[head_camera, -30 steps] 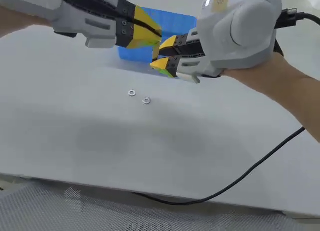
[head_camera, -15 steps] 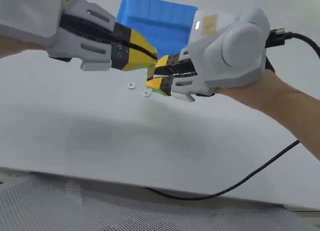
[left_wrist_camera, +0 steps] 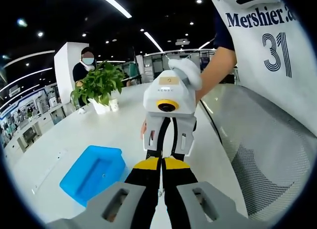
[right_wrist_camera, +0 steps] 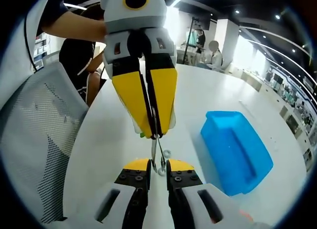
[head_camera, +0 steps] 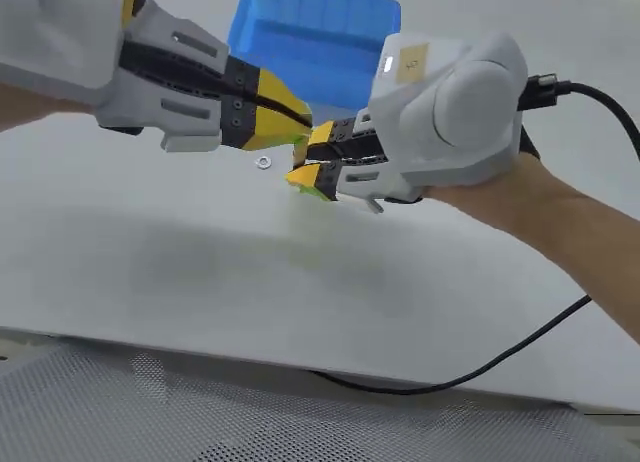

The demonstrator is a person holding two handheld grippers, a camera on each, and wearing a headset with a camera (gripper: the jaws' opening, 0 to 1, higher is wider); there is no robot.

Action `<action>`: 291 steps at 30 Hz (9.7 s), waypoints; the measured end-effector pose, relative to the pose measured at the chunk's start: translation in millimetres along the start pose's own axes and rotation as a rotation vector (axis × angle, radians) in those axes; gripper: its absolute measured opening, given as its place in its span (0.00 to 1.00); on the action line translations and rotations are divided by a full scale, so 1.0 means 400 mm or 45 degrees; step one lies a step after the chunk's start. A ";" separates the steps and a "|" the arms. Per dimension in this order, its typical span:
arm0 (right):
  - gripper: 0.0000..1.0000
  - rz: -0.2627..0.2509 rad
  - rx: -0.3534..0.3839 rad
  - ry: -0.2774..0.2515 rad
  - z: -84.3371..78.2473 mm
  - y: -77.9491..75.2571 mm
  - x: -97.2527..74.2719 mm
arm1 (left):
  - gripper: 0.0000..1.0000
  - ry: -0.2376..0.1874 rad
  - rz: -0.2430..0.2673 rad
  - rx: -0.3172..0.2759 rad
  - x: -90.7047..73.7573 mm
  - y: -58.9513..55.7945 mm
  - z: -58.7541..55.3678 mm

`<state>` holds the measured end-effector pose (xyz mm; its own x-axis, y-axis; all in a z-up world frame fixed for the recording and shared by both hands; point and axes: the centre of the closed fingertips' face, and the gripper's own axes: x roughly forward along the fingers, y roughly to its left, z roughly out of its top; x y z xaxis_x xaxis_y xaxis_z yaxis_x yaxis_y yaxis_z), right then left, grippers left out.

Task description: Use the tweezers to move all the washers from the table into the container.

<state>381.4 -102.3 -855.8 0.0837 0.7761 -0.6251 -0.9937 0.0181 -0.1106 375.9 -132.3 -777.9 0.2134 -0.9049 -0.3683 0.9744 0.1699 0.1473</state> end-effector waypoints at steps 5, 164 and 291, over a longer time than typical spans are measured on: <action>0.14 0.008 0.008 0.013 -0.010 0.002 0.004 | 0.04 -0.004 0.003 -0.023 0.003 0.002 -0.007; 0.13 -0.250 0.018 -0.022 0.041 -0.352 -0.016 | 0.04 -0.064 0.139 0.027 0.013 0.326 0.030; 0.10 0.102 -0.074 0.050 0.034 -0.015 0.076 | 0.04 0.162 -0.001 -0.046 -0.066 0.030 -0.050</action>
<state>388.8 -70.3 -863.5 0.0085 0.7483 -0.6634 -0.9914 -0.0804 -0.1034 383.5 -98.4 -784.8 0.2175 -0.8487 -0.4821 0.9760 0.1851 0.1144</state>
